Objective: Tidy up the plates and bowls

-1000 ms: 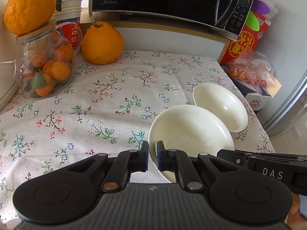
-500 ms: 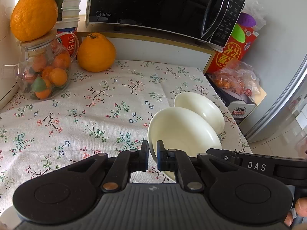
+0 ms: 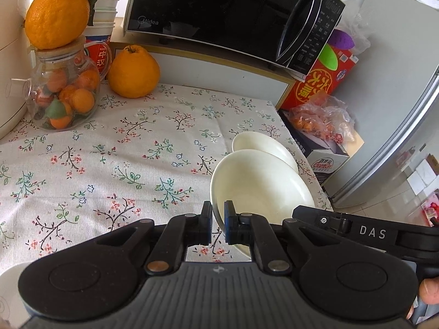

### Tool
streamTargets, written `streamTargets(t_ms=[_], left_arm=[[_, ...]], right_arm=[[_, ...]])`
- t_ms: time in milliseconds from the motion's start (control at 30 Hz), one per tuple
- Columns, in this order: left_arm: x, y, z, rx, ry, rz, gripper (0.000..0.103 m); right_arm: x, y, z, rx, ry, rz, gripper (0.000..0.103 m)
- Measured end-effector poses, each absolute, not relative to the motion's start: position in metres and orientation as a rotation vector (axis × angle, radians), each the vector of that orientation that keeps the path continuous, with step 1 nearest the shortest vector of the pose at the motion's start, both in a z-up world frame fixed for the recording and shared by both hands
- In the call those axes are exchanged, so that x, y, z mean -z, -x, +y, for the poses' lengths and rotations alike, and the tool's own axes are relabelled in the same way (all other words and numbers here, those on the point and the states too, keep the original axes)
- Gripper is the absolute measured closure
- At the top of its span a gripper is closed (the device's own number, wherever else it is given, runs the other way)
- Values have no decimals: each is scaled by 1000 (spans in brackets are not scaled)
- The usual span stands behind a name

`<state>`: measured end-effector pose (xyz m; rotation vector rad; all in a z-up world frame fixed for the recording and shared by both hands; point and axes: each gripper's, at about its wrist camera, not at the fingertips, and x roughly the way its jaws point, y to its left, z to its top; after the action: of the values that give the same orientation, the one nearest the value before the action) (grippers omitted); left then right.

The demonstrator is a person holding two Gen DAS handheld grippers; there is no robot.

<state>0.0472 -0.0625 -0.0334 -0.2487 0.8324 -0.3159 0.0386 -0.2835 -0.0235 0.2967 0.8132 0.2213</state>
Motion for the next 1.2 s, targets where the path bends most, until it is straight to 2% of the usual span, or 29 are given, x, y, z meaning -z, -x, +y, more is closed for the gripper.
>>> streamTargets(t_ms=[967,1200], left_arm=[[11,10,-51,344,299,767,95],[13,24,-54,373,273,781,95]], right_arm=[[-17,25,-272,-284,-188,706,90],[-8,45,-271,-259,-178,720,87]])
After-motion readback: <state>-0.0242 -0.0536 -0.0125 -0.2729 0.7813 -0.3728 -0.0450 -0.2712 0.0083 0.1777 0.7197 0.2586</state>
